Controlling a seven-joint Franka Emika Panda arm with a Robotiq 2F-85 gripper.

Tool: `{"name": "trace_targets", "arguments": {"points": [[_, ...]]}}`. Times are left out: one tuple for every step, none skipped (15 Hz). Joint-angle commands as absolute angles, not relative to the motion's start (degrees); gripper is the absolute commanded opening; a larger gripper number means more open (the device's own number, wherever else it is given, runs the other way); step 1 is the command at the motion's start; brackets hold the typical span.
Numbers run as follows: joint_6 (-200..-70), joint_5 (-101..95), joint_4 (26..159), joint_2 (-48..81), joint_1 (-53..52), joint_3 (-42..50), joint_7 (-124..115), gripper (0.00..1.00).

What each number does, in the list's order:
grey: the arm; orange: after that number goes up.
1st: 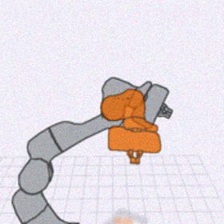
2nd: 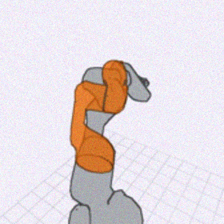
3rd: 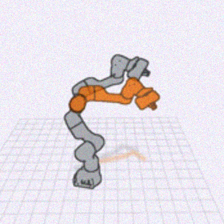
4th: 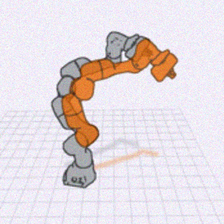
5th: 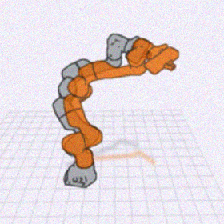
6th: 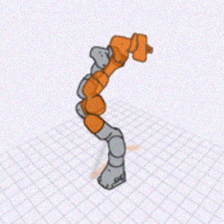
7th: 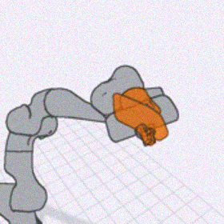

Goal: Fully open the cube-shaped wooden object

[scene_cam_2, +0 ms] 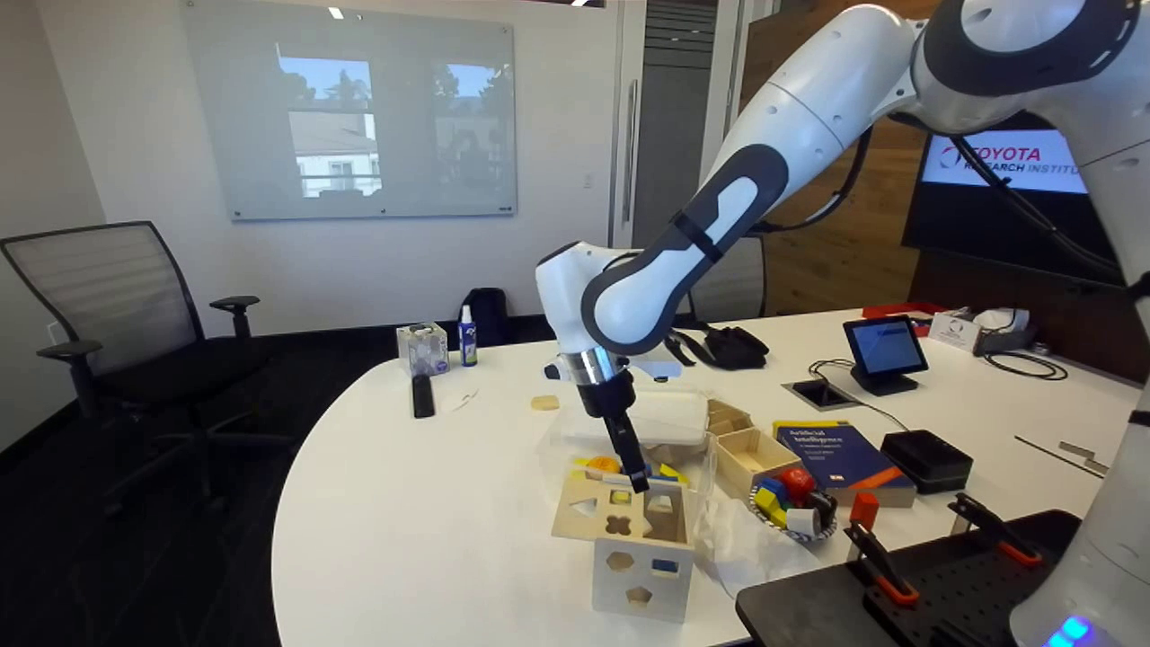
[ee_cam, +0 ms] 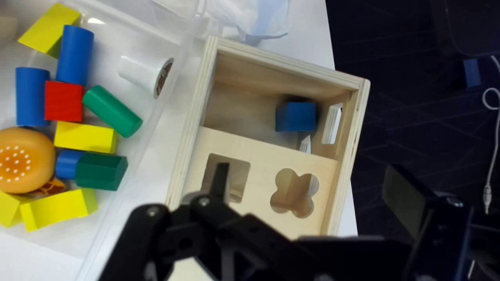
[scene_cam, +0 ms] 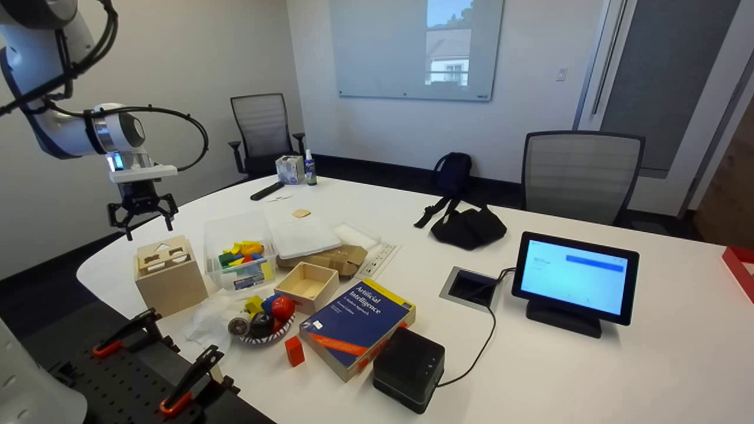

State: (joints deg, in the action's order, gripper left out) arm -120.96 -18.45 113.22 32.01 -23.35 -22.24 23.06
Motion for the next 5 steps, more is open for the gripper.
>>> {"name": "trace_targets", "arguments": {"points": [[-114.9, -18.1, 110.7, 29.6, -24.2, -22.8, 25.4, 1.0], [-114.0, -18.1, 110.2, 29.4, -24.3, -22.8, 25.4, 1.0], [-113.3, -18.2, 109.7, 29.2, -24.5, -22.9, 25.7, 1.0], [-112.7, -18.5, 109.3, 29.1, -24.6, -22.8, 25.9, 1.0], [-112.2, -18.6, 108.9, 29.1, -24.7, -22.7, 25.9, 1.0]]}}
